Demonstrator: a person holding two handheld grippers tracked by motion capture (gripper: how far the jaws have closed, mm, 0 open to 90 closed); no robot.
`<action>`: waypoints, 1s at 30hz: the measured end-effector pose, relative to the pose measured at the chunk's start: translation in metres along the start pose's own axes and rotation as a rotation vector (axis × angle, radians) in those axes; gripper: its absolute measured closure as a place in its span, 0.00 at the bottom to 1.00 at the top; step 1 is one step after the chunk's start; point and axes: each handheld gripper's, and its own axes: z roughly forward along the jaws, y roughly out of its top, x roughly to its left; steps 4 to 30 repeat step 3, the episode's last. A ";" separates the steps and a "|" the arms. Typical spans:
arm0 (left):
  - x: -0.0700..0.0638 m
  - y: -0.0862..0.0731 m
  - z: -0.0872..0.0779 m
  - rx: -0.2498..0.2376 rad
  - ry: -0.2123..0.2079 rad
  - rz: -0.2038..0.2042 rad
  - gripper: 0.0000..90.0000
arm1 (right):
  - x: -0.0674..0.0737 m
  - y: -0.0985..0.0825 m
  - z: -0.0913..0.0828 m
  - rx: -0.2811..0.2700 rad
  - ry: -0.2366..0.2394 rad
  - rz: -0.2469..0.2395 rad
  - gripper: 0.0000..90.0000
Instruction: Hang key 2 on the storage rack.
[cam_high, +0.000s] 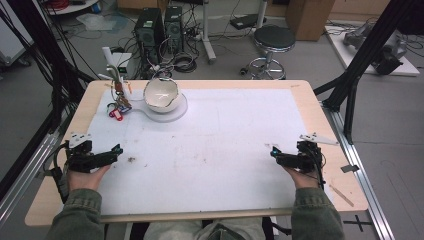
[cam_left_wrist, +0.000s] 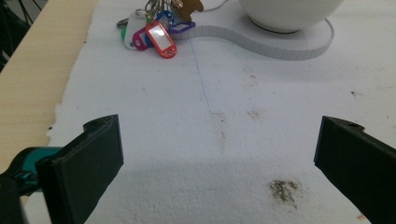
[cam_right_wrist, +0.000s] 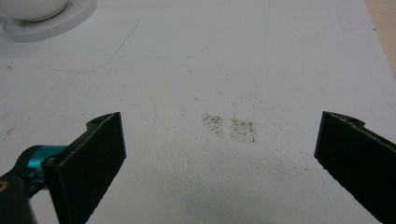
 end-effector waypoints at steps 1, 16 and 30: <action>0.000 0.000 0.000 0.001 -0.002 0.001 0.02 | 0.001 0.000 0.000 0.002 0.000 0.005 0.01; -0.001 0.000 0.001 0.003 -0.005 0.007 0.02 | 0.000 0.000 0.000 0.000 -0.003 0.001 0.01; -0.001 0.000 0.001 0.003 -0.005 0.007 0.02 | 0.000 0.000 0.000 0.000 -0.003 0.001 0.01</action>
